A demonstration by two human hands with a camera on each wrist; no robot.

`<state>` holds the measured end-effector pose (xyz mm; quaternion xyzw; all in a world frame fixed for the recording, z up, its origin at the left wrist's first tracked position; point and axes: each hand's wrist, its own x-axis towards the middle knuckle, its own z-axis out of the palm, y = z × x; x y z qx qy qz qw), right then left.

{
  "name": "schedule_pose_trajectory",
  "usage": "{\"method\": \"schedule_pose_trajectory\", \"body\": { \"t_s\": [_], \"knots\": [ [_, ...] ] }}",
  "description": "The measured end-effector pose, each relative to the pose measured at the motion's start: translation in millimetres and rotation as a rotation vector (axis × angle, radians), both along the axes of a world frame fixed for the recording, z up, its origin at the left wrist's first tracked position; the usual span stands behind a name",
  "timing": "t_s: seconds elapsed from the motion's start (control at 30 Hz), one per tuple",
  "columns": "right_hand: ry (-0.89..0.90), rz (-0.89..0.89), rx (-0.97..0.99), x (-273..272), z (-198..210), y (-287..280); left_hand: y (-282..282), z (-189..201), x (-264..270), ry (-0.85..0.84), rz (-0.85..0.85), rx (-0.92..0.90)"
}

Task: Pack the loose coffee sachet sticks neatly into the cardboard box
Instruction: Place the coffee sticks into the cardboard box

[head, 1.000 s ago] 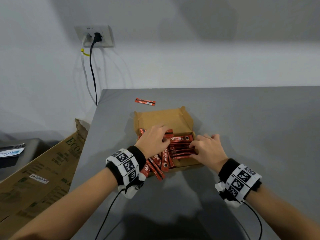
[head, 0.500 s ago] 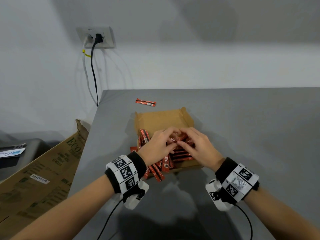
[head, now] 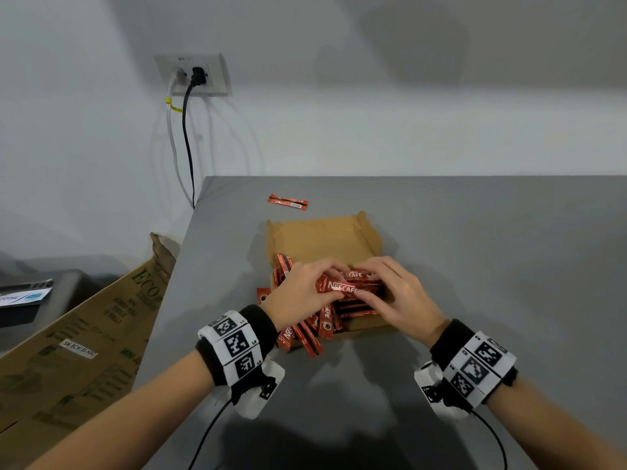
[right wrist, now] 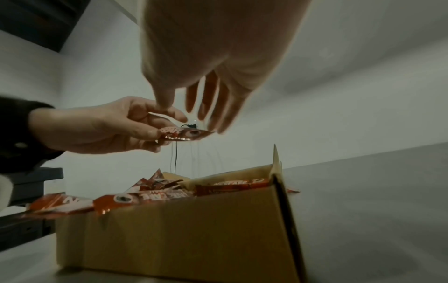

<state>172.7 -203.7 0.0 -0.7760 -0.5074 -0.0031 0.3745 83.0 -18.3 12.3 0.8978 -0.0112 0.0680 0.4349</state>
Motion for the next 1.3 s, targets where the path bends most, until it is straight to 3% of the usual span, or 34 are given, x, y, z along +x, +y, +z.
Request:
{"method": "schedule_pose_trajectory", "body": {
  "t_s": [0.13, 0.27, 0.4, 0.6, 0.7, 0.87, 1.03, 1.3],
  "knots": [
    [0.029, 0.017, -0.102, 0.0, -1.7, 1.0, -3.6, -4.2, -4.9, -0.083, 0.011, -0.008],
    [-0.171, -0.086, -0.133, 5.9, -1.4, -1.1, -3.5, -3.4, -3.2, 0.051, -0.033, 0.022],
    [-0.125, -0.377, 0.035, 23.6, 6.2, -16.8, -6.5, -2.6, 11.9, 0.105, -0.032, 0.38],
    [0.08, -0.086, -0.164, 14.1, -10.8, -21.6, -27.7, -13.8, 29.7, 0.244, -0.135, 0.663],
    [0.056, -0.015, -0.283, 12.7, -19.4, -24.7, -31.2, -21.2, 30.3, 0.254, -0.177, 0.742],
    [-0.164, -0.037, -0.466, 6.4, -15.8, -20.6, -30.1, -24.8, 33.2, 0.25, -0.139, 0.713],
    [-0.202, -0.073, -0.739, 2.9, -8.8, -11.2, -25.8, -22.0, 34.3, 0.233, -0.125, 0.653],
    [-0.276, -0.246, -0.852, -1.9, -5.6, 11.5, -17.1, -24.4, 36.0, 0.248, -0.097, 0.524]
  ]
}}
